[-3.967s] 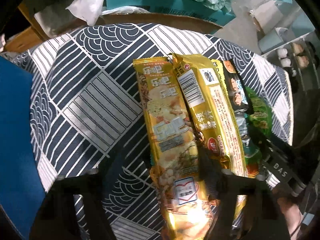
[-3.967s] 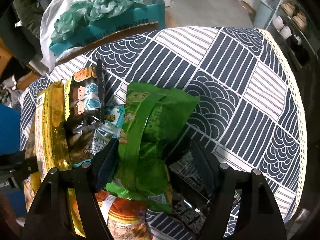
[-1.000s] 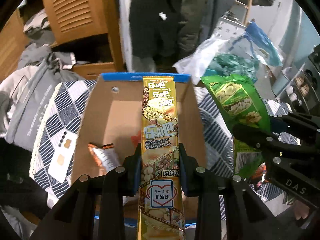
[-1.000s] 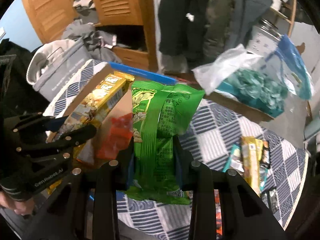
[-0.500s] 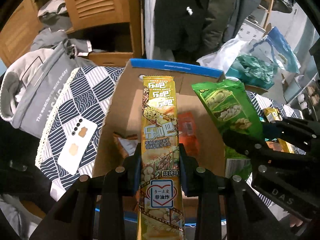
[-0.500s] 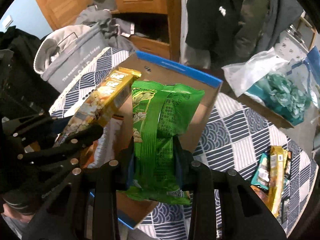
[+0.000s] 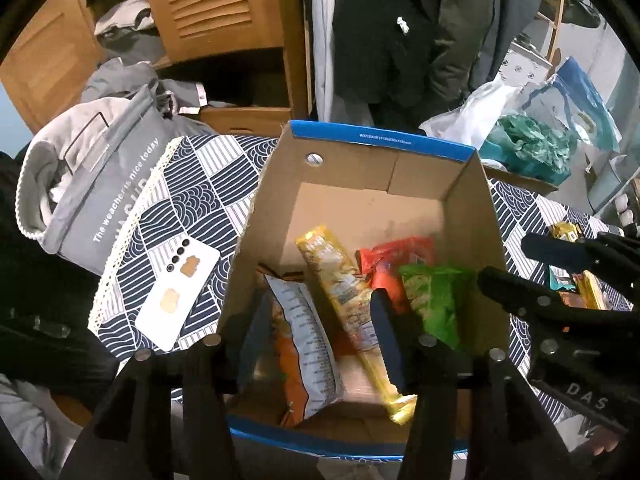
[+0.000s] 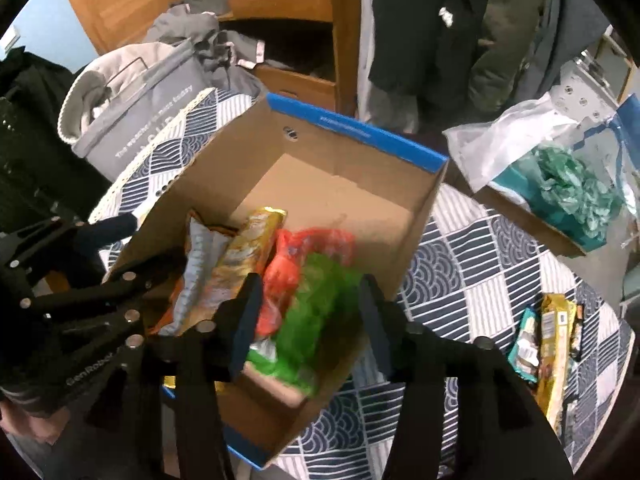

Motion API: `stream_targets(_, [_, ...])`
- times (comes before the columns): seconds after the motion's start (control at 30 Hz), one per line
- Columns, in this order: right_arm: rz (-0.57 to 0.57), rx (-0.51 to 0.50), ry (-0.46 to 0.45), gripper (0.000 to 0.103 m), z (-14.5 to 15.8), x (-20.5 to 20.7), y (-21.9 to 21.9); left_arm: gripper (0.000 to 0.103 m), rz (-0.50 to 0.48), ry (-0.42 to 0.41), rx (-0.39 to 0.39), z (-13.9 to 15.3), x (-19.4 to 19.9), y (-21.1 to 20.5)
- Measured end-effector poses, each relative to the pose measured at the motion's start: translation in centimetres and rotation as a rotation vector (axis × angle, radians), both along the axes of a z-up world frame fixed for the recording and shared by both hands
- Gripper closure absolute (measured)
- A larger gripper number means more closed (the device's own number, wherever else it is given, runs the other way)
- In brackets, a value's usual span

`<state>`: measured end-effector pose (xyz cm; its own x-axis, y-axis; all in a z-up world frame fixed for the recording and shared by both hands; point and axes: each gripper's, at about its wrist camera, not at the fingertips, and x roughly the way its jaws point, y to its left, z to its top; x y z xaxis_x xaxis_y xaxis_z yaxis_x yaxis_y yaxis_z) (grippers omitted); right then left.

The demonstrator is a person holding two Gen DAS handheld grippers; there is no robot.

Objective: Organize snacks
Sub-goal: 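Withdraw both open tools from the box toward the remaining snacks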

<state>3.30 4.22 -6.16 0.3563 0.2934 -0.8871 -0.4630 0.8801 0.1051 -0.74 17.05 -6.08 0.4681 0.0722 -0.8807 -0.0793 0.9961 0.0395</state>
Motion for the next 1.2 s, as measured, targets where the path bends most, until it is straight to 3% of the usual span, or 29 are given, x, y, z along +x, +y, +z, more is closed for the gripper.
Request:
stream_targets(0.17, [-0.01, -0.019, -0.028, 0.043, 0.7, -0.2, -1.0, 0.049, -0.017, 0.002, 0.011, 0.2, -0.1, -0.8])
stream_targets(0.3, [-0.019, -0.026, -0.047, 0.043, 1.4, -0.5, -2.1, 0.04, -0.041, -0.02, 0.037, 0.9, -0.3, -2.0])
stream_targets(1.2, [-0.128, -0.092, -0.095, 0.034, 2.6, -2.8, -10.6, 0.032, -0.178, -0.014, 0.11, 1.6, -0.3, -9.5])
